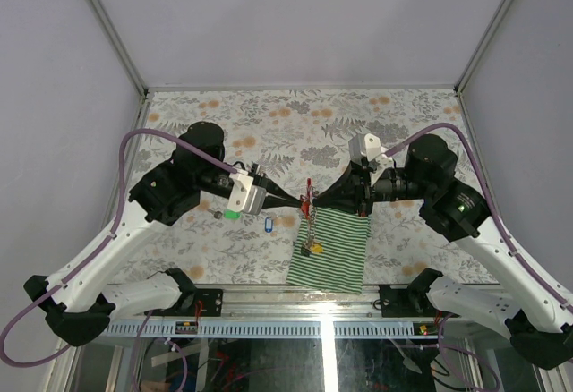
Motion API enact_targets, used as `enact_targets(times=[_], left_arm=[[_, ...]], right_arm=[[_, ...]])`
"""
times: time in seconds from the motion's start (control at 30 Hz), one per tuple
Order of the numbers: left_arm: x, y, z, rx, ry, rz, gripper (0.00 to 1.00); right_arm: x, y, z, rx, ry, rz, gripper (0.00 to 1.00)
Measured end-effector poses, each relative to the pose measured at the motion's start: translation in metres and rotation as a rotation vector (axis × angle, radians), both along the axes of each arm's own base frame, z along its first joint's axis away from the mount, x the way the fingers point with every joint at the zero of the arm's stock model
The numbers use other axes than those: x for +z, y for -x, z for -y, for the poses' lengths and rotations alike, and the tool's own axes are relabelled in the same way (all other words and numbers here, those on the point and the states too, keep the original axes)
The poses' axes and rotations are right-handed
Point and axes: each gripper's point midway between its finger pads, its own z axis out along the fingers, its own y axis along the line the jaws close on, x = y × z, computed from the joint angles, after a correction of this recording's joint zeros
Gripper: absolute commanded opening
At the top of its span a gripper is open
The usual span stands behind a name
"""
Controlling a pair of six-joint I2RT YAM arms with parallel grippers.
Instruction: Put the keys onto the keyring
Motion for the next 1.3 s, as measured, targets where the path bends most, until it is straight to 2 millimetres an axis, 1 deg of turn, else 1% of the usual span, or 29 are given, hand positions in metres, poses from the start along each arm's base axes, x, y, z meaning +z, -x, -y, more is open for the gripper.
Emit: enact_targets(times=[0.4, 0.53, 0.7, 0.77, 0.8, 0.83, 0.87, 0.93, 1.0, 1.17, 1.23, 1.3], left_arm=[[-0.001, 0.0, 0.0, 0.002, -0.003, -0.001, 0.0], [-0.002, -0.003, 0.0, 0.018, -0.008, 0.002, 0.0], [-0.005, -0.017, 0.0, 0.096, -0.027, 0.015, 0.0], [-0.013, -0.024, -0.002, 0.147, -0.05, 0.002, 0.0], [-0.022, -0.029, -0.003, 0.182, -0.073, -0.019, 0.0], [-0.025, -0.03, -0.003, 0.191, -0.081, -0.027, 0.0], [-0.036, -0.034, -0.004, 0.221, -0.104, -0.053, 0.0], [-0.065, -0.04, -0.007, 0.281, -0.169, -0.122, 0.0], [-0.106, -0.045, -0.013, 0.356, -0.258, -0.226, 0.0], [-0.206, -0.048, -0.031, 0.534, -0.465, -0.469, 0.0], [-0.235, -0.049, -0.035, 0.598, -0.523, -0.545, 0.0], [-0.258, -0.053, -0.039, 0.659, -0.577, -0.607, 0.0]], right_arm=[[0.008, 0.003, 0.002, -0.001, -0.024, 0.024, 0.03], [0.01, 0.004, 0.004, -0.002, -0.031, 0.039, 0.03], [0.007, 0.0, 0.009, -0.042, -0.014, 0.072, 0.03], [0.004, -0.003, 0.011, -0.066, -0.001, 0.082, 0.03], [0.003, -0.005, 0.012, -0.077, 0.006, 0.086, 0.03], [0.001, -0.007, 0.014, -0.094, 0.016, 0.089, 0.03], [-0.001, -0.009, 0.016, -0.113, 0.026, 0.095, 0.03], [-0.004, -0.013, 0.019, -0.145, 0.042, 0.104, 0.02], [-0.007, -0.017, 0.023, -0.181, 0.058, 0.116, 0.03], [-0.008, -0.023, 0.032, -0.243, 0.074, 0.141, 0.03], [-0.008, -0.024, 0.035, -0.26, 0.08, 0.143, 0.03], [-0.009, -0.024, 0.037, -0.269, 0.085, 0.144, 0.02]])
